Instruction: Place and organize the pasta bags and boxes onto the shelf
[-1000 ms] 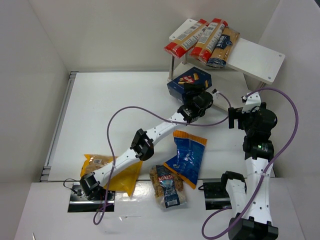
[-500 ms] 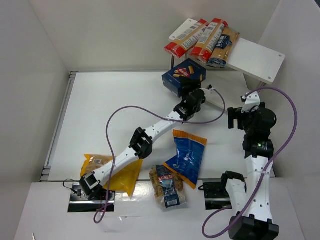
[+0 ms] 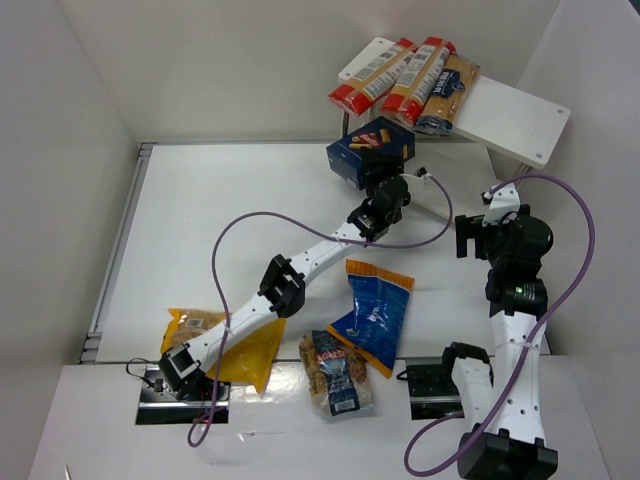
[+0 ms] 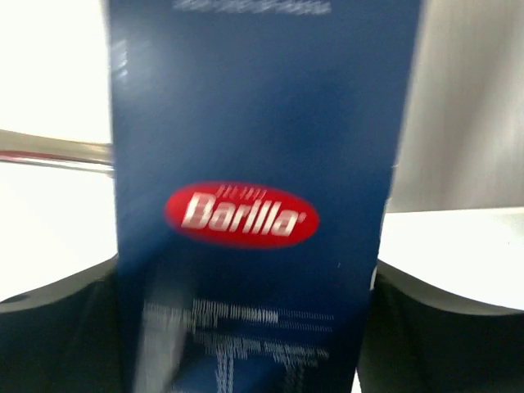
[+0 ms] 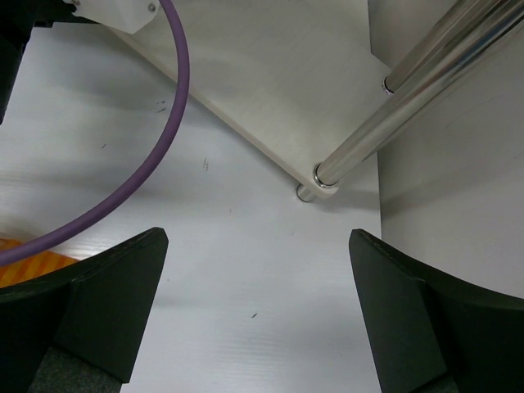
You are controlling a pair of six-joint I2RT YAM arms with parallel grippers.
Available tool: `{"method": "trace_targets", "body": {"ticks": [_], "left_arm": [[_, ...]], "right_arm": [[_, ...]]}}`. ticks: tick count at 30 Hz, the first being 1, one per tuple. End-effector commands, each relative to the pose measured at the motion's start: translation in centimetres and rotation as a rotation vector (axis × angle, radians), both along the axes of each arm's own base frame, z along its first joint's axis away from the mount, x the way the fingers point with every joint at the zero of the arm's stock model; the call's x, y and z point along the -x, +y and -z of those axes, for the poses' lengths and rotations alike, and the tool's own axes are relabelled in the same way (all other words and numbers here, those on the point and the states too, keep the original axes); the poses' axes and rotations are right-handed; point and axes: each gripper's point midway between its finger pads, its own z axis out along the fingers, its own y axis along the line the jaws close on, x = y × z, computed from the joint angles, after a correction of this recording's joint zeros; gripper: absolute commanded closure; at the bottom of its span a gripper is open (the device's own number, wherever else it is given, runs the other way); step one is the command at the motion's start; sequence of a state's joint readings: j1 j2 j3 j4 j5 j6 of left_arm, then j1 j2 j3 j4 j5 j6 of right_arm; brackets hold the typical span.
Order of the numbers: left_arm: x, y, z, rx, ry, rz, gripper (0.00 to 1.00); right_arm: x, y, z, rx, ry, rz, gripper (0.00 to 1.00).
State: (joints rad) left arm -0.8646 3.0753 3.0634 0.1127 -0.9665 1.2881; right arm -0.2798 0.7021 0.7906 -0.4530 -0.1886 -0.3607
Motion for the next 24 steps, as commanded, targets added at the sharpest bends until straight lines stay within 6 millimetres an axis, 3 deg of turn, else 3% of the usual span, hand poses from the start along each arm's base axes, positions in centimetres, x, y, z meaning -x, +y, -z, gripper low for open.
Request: {"method": "trace_targets", "body": {"ticks": [1,4,6,13,19,24], "left_arm": [[0.9,0.5,-7.5,0.182,-0.192,0.017,0.11],[0.8,0.2,-7.3,0.165,-0.200,0.032,0.03],[0.6,-0.3,-6.4,0.153,-0.204,0.052,0.01],[0.1,-0.5,-6.1,0.150,-0.227,0.083,0.00],[0.0,-1.5,-6.9,0.166,-0.260,0.145,0.00],[0.3,-1.8,-9.3,0.238,-0.281,0.190,0.00]], "right_arm": [[0.0,-0.1,-0.6,0.007,-0.015,-0.006,0.00],[0.0,-0.1,-0.6,0.007,-0.015,-0.006,0.00],[0.0,-0.1,-0.6,0.007,-0.015,-0.006,0.00],[0.1,0.0,-0.4,0.004,-0.006,-0.006,0.00],[0.0,-0.1,-0.2,0.010,0.003,-0.009,0.00],[0.0,-0.1,-0.2,0.010,0.003,-0.009,0.00]]}}
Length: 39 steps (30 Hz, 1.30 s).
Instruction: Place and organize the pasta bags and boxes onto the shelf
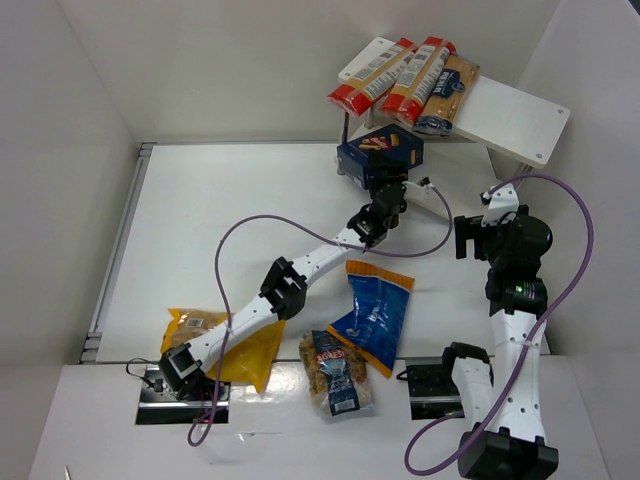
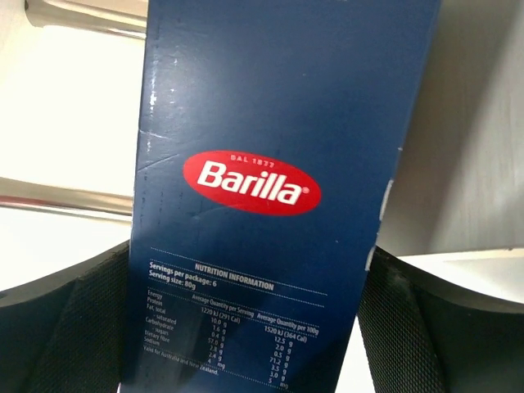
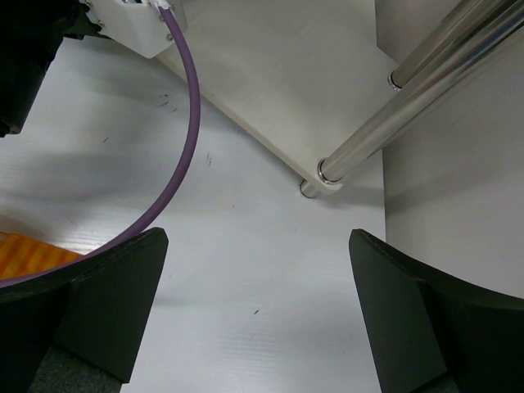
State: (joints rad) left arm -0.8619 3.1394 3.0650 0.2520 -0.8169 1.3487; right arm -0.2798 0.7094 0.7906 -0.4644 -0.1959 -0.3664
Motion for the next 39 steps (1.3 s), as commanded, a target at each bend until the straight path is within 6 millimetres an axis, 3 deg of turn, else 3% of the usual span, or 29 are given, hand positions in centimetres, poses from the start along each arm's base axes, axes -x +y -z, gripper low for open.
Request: {"method": "trace_targets", "body": {"ticks": [1,18,35,39], "left_arm": [[1.2,0.8,-10.9,0.261,-0.204,0.056,0.00],[2.4,1.7,-17.9,0.379,-0.255,0.099,0.00],[4.2,0.9,-19.9,0.428,-0.151,0.129,0.00],[3.8,2.1,-21.9,0.481,-0.162,0.141,0.00]], "right_arm": [[0.0,-0.2,-0.6,0.013,-0.014,0.000,0.00],[-0.1,-0.1,-0.6,0.009,-0.015,-0.009,0.00],[0.0,0.1,-0.9,0.009,-0.025,-0.017,0.00],[0.1,0.2,-0.7,0.006,-0.016,-0.017,0.00]]}}
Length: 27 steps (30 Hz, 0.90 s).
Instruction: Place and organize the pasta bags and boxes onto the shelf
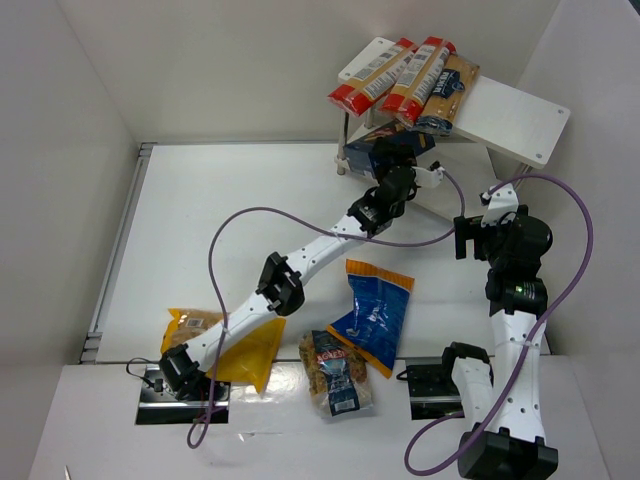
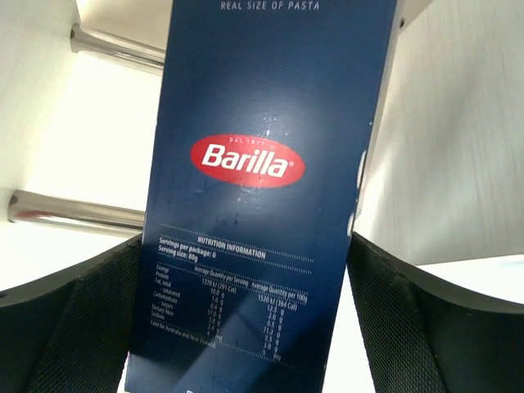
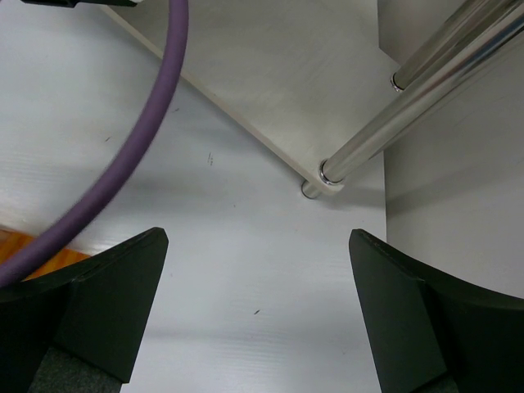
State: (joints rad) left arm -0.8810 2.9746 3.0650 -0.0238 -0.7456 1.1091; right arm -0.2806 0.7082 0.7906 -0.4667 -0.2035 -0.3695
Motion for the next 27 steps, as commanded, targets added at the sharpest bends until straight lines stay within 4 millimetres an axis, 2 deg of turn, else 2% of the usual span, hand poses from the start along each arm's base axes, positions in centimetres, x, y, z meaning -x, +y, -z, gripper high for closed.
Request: {"method": "trace_targets", "body": {"ticks": [1,5,7,9,15,18,19,20,26,27], "left_arm": [[2.2,3.4,-16.0,0.340,-0.225,0.021,0.00],[1.7,4.1,-15.7,0.342,-0.216,0.001,0.00],[0.9,4.2,-14.0,0.341,-0.172,-0.006,0.00],[0.8,4.4,-14.7,0.401,-0.142,0.025,0.00],[0.8,4.3,-14.6,0.412,-0.139,0.026,0.00],[0.8,4.4,-13.7,0.396,-0.107,0.014,0.00],[1.1,3.7,-12.8,0.370,-0.072,0.021,0.00],[1.7,3.3,-12.8,0.378,-0.054,0.030,0.00],[3.6,2.3,-6.8,0.290,0.180,0.015,0.00],[4.7,2.0,-5.4,0.249,0.249,0.026,0.00]], "right_arm": [[0.1,0.1,-0.7,0.006,-0.017,-0.010,0.00],[0.1,0.2,-0.7,0.012,-0.017,-0.022,0.00],[0.1,0.2,-0.7,0.012,-0.017,-0.022,0.00],[0.1,0.2,-0.7,0.012,-0.017,-0.022,0.00],[0.1,0.2,-0.7,0.012,-0.017,-0.022,0.00],[0.1,0.2,-0.7,0.012,-0.017,-0.022,0.00],[0.1,0.2,-0.7,0.012,-0.017,-0.022,0.00],[0.1,0.2,-0.7,0.012,-0.017,-0.022,0.00],[0.2,0.4,-0.9,0.011,-0.027,-0.030,0.00],[0.2,0.4,-0.9,0.011,-0.027,-0.030,0.00]]}}
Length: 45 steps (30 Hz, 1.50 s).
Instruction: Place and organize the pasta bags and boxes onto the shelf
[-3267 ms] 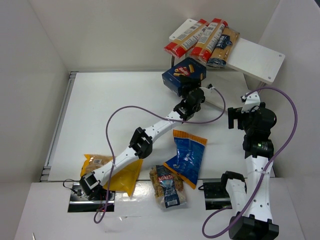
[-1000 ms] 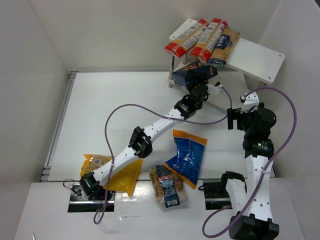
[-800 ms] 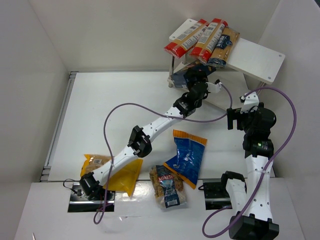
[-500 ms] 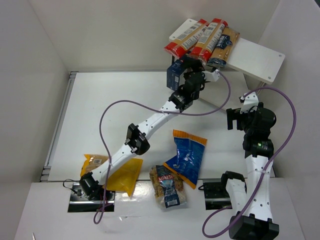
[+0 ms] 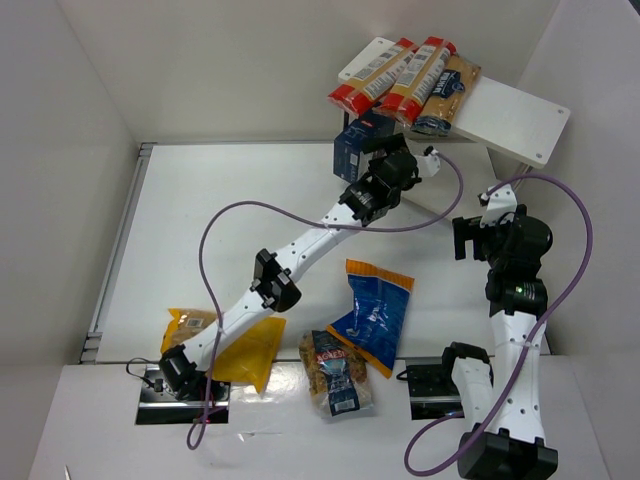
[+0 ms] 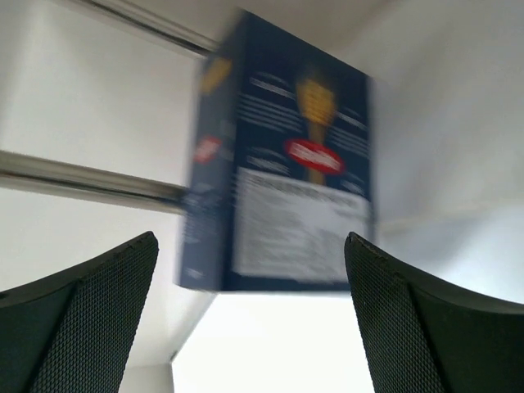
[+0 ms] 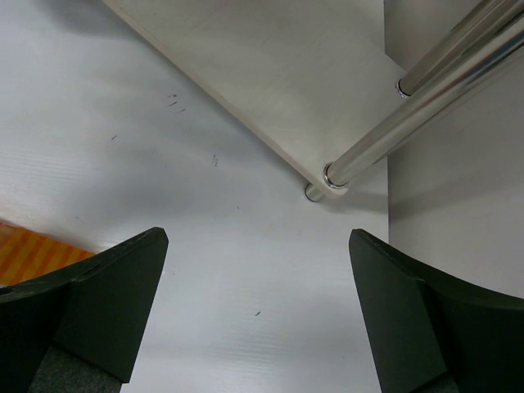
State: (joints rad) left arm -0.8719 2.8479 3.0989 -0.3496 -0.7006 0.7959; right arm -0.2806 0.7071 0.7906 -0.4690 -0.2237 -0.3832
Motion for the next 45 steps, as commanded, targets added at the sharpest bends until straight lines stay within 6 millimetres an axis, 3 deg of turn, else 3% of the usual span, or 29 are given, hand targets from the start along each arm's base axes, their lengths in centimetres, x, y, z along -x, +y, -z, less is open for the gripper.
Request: {"method": "trace_targets", "body": {"ticks": [1,5,7,8,9,13,14,15,17,19,20,21,23,25,26,27,28,29,30,31,32,33,34,35,36,38,41,45], "left_arm": [[3.3,0.6,-1.6,0.055,0.125,0.018,0.00],[7.6,0.3,1.1,0.041,0.334,0.067,0.00],[9.7,-0.3,1.3,0.060,0.423,0.132,0.00],[10.4,-0.1,1.5,0.065,0.462,0.143,0.00],[11.9,0.1,3.0,0.048,0.539,0.143,0.00],[16.4,0.7,4.2,0.086,0.760,0.195,0.00],[17.0,1.0,4.2,0.095,0.788,0.185,0.00],[17.7,1.7,2.4,0.137,0.796,0.167,0.00],[18.7,2.9,5.6,0.061,0.908,0.127,0.00],[20.0,3.8,4.6,0.062,0.941,0.135,0.00],[21.3,4.1,6.3,0.015,0.995,0.130,0.00],[22.0,5.0,5.0,0.027,0.994,0.127,0.00],[23.3,5.6,5.0,0.007,1.019,0.135,0.00],[24.7,7.5,4.7,-0.010,1.034,0.126,0.00],[25.5,8.7,3.1,-0.004,1.020,0.139,0.00],[26.3,9.2,3.2,-0.003,1.040,0.151,0.00],[26.6,11.3,5.7,-0.044,1.105,0.129,0.00],[27.7,12.3,4.7,0.007,1.131,0.164,0.00],[27.5,13.3,5.2,0.033,1.140,0.156,0.00],[27.5,16.6,8.0,0.024,1.212,0.074,0.00],[27.6,18.3,7.2,0.066,1.196,0.063,0.00],[26.9,19.3,7.6,0.112,1.172,0.040,0.00],[26.1,21.7,7.8,0.155,1.162,-0.014,0.00],[26.4,22.9,6.8,0.216,1.132,-0.019,0.00],[26.4,24.2,8.2,0.244,1.133,-0.058,0.00],[25.8,27.2,7.4,0.369,1.084,-0.135,0.00],[25.1,30.3,8.1,0.536,1.053,-0.244,0.00],[23.4,34.7,8.9,0.665,0.999,-0.350,0.00]], "right_arm": [[0.3,0.1,-1.2,0.008,-0.036,-0.006,0.00],[0.4,0.3,-1.4,0.008,-0.045,-0.015,0.00],[0.5,0.5,-1.2,0.002,-0.037,-0.024,0.00],[0.5,0.5,-1.2,0.002,-0.037,-0.024,0.00],[0.6,0.7,-1.5,0.002,-0.049,-0.032,0.00],[0.7,0.9,-1.7,0.002,-0.058,-0.041,0.00],[0.8,0.9,-2.0,0.005,-0.068,-0.041,0.00],[0.9,1.2,-1.8,-0.002,-0.061,-0.052,0.00],[0.9,1.3,-2.2,-0.002,-0.071,-0.061,0.00],[1.1,1.6,-2.3,0.003,-0.073,-0.076,0.00],[1.2,1.8,-2.5,0.003,-0.083,-0.084,0.00],[1.2,1.8,-2.5,0.003,-0.083,-0.085,0.00],[1.5,2.1,-3.0,0.005,-0.101,-0.096,0.00],[1.5,2.2,-3.4,0.005,-0.111,-0.105,0.00],[1.6,2.3,-3.2,0.002,-0.103,-0.105,0.00],[1.6,2.3,-3.2,0.002,-0.102,-0.105,0.00],[1.7,2.5,-3.4,0.002,-0.112,-0.114,0.00],[1.8,2.7,-3.6,-0.001,-0.113,-0.122,0.00],[1.8,2.7,-3.6,-0.001,-0.113,-0.123,0.00],[1.9,3.0,-3.9,-0.007,-0.115,-0.141,0.00],[1.9,3.2,-4.4,-0.006,-0.126,-0.150,0.00],[2.0,3.5,-3.6,-0.022,-0.096,-0.162,0.00],[2.1,3.8,-4.3,-0.023,-0.110,-0.180,0.00],[2.0,4.0,-4.2,-0.029,-0.097,-0.189,0.00],[1.9,4.4,-3.7,-0.041,-0.077,-0.206,0.00],[1.7,5.6,-3.9,-0.065,-0.072,-0.246,0.00],[1.4,7.3,-3.1,-0.105,-0.019,-0.297,0.00],[1.3,7.7,-1.7,-0.147,0.056,-0.307,0.00]]}}
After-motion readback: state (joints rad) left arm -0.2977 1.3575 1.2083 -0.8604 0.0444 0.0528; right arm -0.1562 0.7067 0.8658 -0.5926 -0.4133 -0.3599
